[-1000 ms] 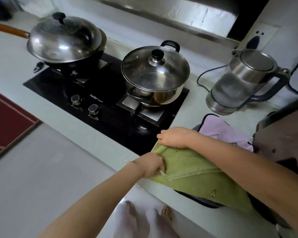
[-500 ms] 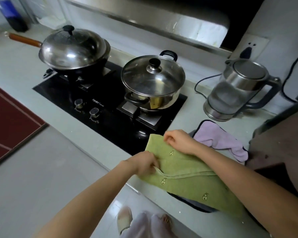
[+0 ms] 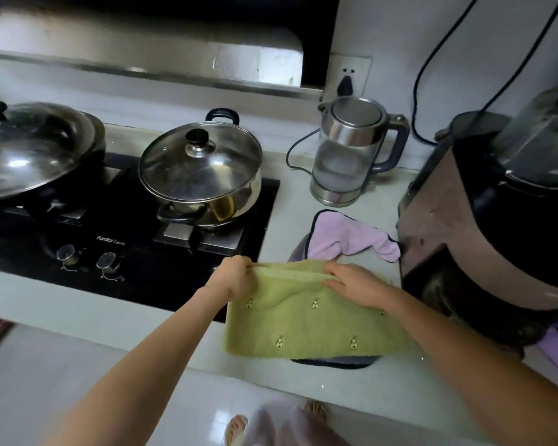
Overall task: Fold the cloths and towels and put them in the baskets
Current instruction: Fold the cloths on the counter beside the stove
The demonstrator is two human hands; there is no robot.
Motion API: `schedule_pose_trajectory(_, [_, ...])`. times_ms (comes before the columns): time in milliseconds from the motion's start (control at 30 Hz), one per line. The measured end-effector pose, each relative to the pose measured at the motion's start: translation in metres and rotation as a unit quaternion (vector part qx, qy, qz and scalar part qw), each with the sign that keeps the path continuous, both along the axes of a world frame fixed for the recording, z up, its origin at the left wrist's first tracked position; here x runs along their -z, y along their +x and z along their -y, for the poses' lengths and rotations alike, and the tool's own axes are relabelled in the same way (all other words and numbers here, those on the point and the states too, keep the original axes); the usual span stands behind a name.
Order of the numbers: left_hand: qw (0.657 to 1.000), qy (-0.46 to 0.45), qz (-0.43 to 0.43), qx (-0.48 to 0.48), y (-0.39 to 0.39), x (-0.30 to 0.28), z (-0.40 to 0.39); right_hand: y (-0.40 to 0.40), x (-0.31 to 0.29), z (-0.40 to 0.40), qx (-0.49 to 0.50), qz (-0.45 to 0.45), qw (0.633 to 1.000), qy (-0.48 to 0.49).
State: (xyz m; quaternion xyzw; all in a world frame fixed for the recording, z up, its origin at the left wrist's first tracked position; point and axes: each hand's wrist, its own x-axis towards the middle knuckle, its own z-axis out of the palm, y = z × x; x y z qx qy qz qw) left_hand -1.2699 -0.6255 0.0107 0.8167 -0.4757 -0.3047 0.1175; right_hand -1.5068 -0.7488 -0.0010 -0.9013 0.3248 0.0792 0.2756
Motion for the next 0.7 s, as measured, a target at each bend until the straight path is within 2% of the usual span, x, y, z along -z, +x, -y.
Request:
schedule_pose_trajectory(100, [0.998,-0.029,0.004,-0.061,0.008,-0.003,0.006,0.006,-0.005,0.008,0.027,0.057,0.998,-0.013])
schedule_pose_trajectory(167, [0.998,-0.018,0.021,-0.063,0.013,0.002,0.012,0.014,0.002,0.014,0.051,0.037,0.996,-0.067])
schedule_pose_trajectory(233, [0.998,0.025,0.04,-0.051,0.012,0.01,0.016,0.022,0.014,0.016,0.056,0.004,0.994,-0.093])
schedule_pose_trajectory(333, [0.992,0.083,0.093,-0.033,0.007,0.023,0.016,0.026,0.029,0.014,0.08,0.006,0.992,-0.101])
schedule_pose_trajectory(433, [0.981,0.076,0.175,0.018,0.006,0.03,0.021,0.023,0.035,0.013,0.082,0.028,0.986,-0.142])
schedule_pose_trajectory(500, [0.975,0.037,0.204,0.079,0.007,0.035,0.026,0.021,0.034,0.014,0.072,0.045,0.987,-0.139])
schedule_pose_trajectory(600, [0.978,-0.019,0.104,0.181,0.004,0.04,0.035,0.016,0.03,0.019,0.051,0.054,0.991,-0.115])
schedule_pose_trajectory(700, [0.971,-0.014,0.018,0.236,-0.005,0.04,0.049,0.016,0.023,0.019,0.013,0.067,0.989,-0.134])
